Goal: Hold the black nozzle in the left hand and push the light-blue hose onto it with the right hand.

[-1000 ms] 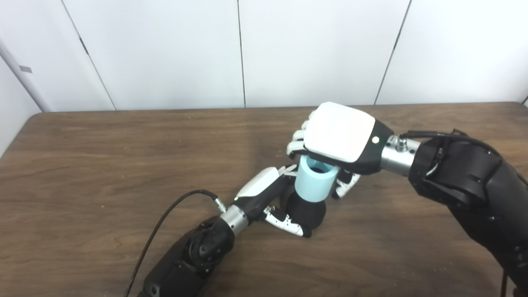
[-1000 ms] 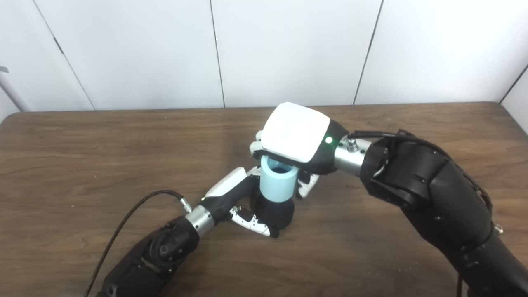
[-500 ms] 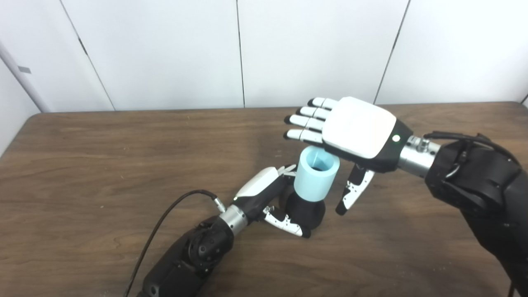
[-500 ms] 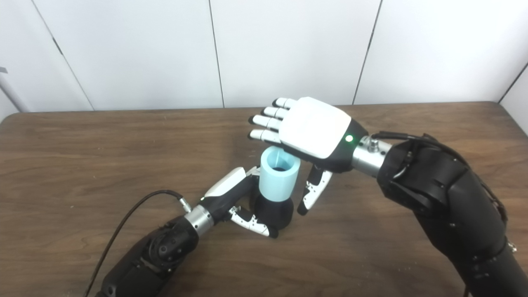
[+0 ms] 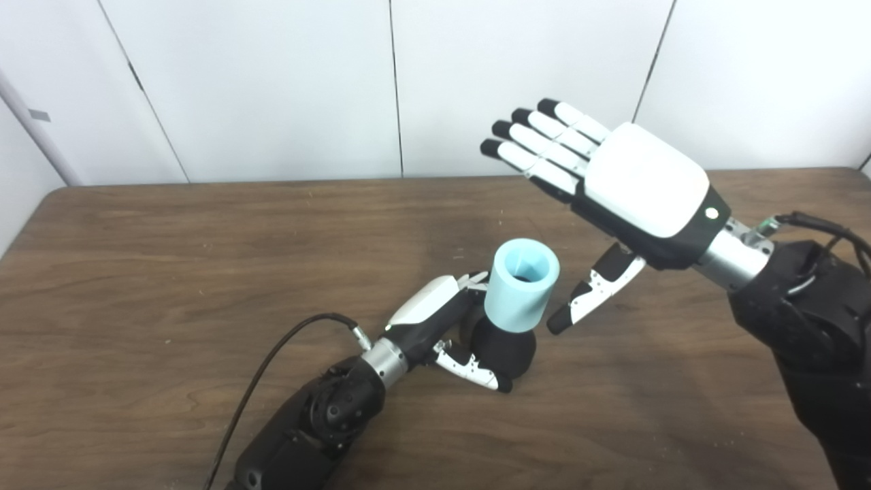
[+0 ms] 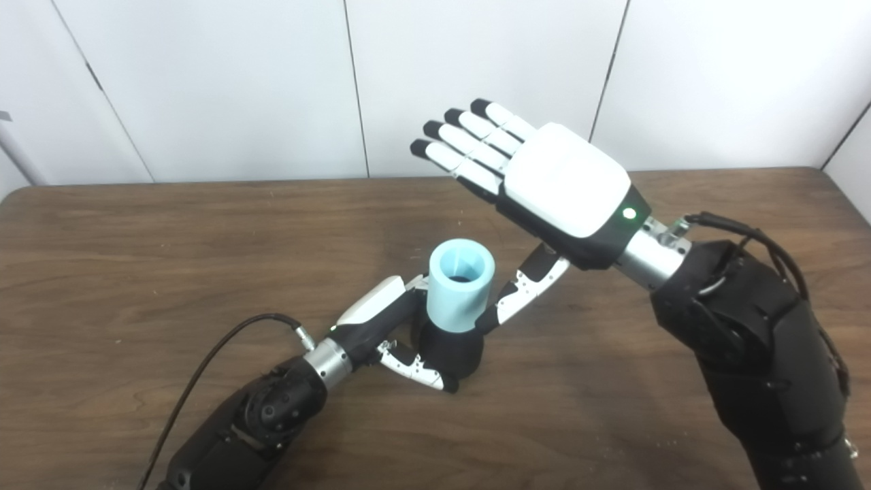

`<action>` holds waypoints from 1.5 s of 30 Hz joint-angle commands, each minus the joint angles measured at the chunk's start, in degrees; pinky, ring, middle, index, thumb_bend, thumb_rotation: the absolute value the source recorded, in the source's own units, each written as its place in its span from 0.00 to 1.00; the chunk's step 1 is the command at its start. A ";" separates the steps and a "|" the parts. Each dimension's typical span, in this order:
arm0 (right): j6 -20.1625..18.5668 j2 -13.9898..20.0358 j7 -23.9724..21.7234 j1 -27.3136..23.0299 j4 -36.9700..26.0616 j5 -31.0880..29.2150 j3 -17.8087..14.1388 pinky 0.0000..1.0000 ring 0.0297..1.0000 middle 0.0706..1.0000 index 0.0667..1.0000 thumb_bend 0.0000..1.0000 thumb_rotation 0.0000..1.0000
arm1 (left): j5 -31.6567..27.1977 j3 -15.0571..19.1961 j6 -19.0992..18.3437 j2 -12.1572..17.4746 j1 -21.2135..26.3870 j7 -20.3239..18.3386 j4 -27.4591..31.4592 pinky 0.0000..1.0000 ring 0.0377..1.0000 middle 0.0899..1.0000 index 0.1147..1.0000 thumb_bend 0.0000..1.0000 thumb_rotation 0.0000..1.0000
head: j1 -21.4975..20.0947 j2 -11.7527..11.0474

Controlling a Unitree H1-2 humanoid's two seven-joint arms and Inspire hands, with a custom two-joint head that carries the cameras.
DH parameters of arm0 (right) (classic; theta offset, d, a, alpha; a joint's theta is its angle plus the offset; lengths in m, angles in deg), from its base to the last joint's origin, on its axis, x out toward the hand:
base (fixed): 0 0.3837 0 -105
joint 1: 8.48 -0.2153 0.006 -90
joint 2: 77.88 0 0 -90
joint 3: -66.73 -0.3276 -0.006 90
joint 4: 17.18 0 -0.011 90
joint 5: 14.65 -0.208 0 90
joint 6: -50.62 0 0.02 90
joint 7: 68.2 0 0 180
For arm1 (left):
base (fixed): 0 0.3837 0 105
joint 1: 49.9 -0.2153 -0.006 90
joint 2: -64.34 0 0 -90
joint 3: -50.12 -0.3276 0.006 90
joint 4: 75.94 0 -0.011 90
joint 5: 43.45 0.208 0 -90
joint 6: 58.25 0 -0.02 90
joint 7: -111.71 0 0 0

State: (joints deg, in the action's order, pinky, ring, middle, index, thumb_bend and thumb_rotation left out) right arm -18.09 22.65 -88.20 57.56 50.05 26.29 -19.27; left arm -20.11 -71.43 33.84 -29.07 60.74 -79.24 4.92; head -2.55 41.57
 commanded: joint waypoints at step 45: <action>5.29 3.30 -1.02 7.66 -0.48 -4.92 6.02 1.00 1.00 1.00 1.00 0.89 0.72 | 1.83 -3.13 -9.85 3.80 -6.30 -9.60 -5.16 1.00 0.99 0.79 0.41 0.52 0.06 | 0.14 0.23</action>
State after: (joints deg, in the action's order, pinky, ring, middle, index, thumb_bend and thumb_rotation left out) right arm -15.21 24.87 -90.79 67.47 50.76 21.13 -13.60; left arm -20.18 -71.31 33.84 -28.62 60.70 -79.54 5.11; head -2.37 41.75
